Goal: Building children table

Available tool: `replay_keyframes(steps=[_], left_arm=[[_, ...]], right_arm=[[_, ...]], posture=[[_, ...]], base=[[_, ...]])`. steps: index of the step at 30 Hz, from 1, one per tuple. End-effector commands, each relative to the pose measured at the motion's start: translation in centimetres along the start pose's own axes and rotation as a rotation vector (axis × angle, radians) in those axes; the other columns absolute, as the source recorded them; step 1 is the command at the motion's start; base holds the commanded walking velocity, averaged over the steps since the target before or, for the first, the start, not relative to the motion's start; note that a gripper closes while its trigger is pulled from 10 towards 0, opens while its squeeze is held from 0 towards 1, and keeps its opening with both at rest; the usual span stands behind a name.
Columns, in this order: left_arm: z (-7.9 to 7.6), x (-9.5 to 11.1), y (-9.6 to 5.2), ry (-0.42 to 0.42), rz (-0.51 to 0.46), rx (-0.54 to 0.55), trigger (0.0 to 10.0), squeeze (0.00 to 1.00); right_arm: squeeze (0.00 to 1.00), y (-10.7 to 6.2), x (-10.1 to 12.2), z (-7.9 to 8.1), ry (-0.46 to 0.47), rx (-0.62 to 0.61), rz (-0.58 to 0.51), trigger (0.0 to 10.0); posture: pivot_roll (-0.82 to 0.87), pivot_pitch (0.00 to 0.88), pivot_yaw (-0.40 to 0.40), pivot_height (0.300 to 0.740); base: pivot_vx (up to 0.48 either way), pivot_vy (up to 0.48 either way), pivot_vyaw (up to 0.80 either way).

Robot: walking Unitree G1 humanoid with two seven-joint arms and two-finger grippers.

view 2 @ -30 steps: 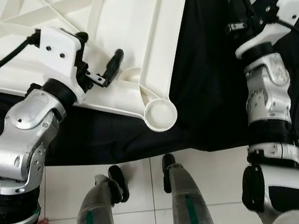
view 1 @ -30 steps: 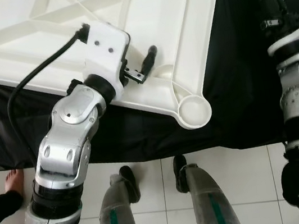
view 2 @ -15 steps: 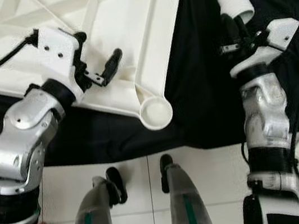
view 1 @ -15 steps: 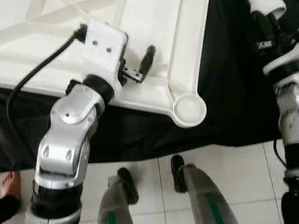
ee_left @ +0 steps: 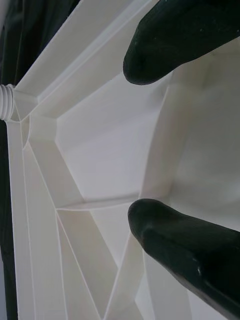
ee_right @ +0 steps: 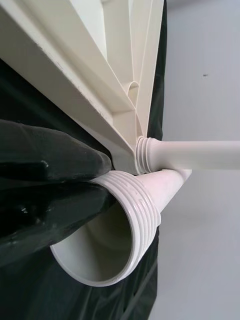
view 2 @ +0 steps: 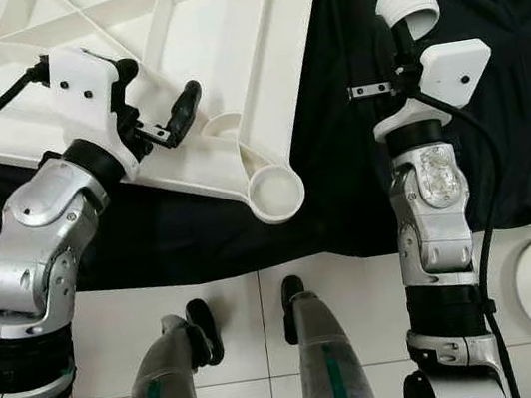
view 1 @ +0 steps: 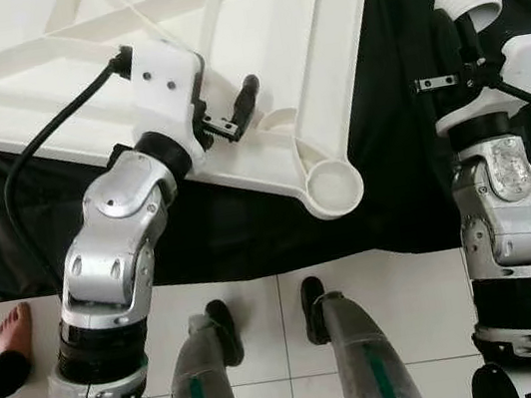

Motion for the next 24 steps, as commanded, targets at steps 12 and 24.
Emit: replay_keyframes(steps=[12, 24], left_arm=[[-0.1, -0.7, 0.9, -0.008, -0.015, 0.002, 10.0, 0.0], [-1.4, -1.2, 1.8, -0.024, -0.046, -0.045, 10.0, 0.0]], right_arm=[[0.0, 0.1, 1.0, -0.2, -0.126, -0.137, -0.105, 10.0], [0.0, -0.8, 1.6, -0.5, -0.218, -0.229, -0.182, 10.0]], posture=[[0.06, 0.21, -0.01, 0.74], [0.06, 0.129, -0.011, 0.74]], base=[[0.0, 0.0, 0.0], [0.0, 0.0, 0.0]])
Point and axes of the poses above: a point about 5 cm out from each wrist's last joint towards the gripper, its own y axis pointing out of the wrist towards the gripper, its own x axis along the axis of the wrist's last joint, z = x × y, the point moved 1 cm from there along y, pointing out of the wrist towards the gripper, and after that the axes turned 12 degrees about y, right-handed, at the moved point
